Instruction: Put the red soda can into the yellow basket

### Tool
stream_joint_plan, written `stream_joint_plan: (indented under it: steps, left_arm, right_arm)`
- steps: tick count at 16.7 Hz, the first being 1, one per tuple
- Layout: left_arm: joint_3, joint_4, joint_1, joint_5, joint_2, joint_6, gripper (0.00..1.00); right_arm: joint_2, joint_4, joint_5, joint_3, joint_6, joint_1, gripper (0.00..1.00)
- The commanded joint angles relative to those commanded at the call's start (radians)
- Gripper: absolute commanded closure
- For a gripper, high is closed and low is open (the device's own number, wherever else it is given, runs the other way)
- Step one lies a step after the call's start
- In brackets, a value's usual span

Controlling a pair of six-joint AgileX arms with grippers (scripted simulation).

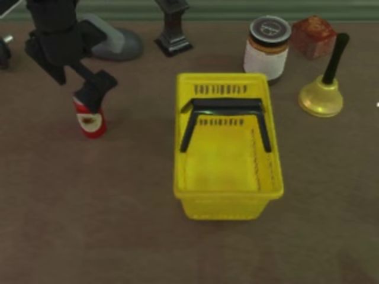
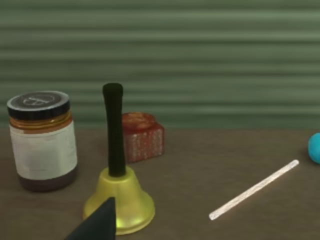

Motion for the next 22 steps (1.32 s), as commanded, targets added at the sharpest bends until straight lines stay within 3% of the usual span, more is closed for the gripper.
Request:
stream_joint_plan:
  steps: [6,12,17,22]
  left_arm:
    - [0.001,0.005,0.002,0.0,0.002,0.002,0.0]
    - [-0.151,0.173,0.001,-0.001,0.017,0.003,0.0]
    - [-0.165,0.188,0.001,-0.001,0.02,0.003,0.0]
    - [-0.165,0.188,0.001,-0.001,0.02,0.003,0.38]
  right_arm:
    - [0.0,0.0,0.0,0.0,0.0,0.0,0.0]
    - [0.0,0.0,0.0,0.0,0.0,0.0,0.0]
    - [0.0,0.0,0.0,0.0,0.0,0.0,0.0]
    - [0.0,0.0,0.0,0.0,0.0,0.0,0.0]
